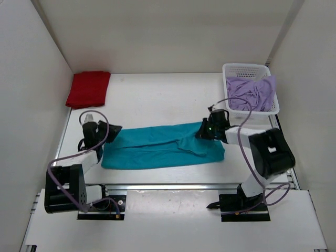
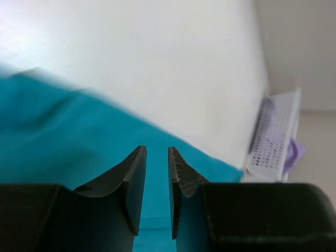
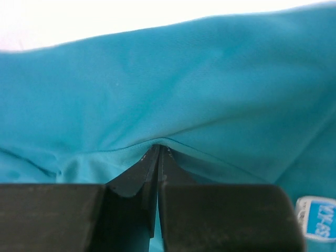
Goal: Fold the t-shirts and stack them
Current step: Fold the other side of the tshirt into a rectangle
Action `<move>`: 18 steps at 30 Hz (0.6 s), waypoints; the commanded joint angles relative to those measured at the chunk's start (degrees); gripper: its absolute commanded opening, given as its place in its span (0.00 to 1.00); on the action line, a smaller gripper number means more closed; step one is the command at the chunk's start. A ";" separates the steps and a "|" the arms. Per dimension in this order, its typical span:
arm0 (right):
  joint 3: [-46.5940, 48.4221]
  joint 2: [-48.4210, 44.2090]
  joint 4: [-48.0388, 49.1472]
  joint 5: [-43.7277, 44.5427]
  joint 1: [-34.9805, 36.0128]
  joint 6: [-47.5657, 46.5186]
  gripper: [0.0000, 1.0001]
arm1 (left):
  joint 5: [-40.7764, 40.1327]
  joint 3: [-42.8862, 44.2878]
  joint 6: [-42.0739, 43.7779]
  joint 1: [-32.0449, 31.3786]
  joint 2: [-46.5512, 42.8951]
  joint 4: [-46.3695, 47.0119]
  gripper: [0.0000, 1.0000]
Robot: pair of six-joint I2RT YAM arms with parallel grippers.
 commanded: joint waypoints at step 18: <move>103.34 60.52 -31.14 -12.24 -2.13 -2.97 0.06 | 6.62 9.58 16.49 -16.70 -4.27 -17.96 0.33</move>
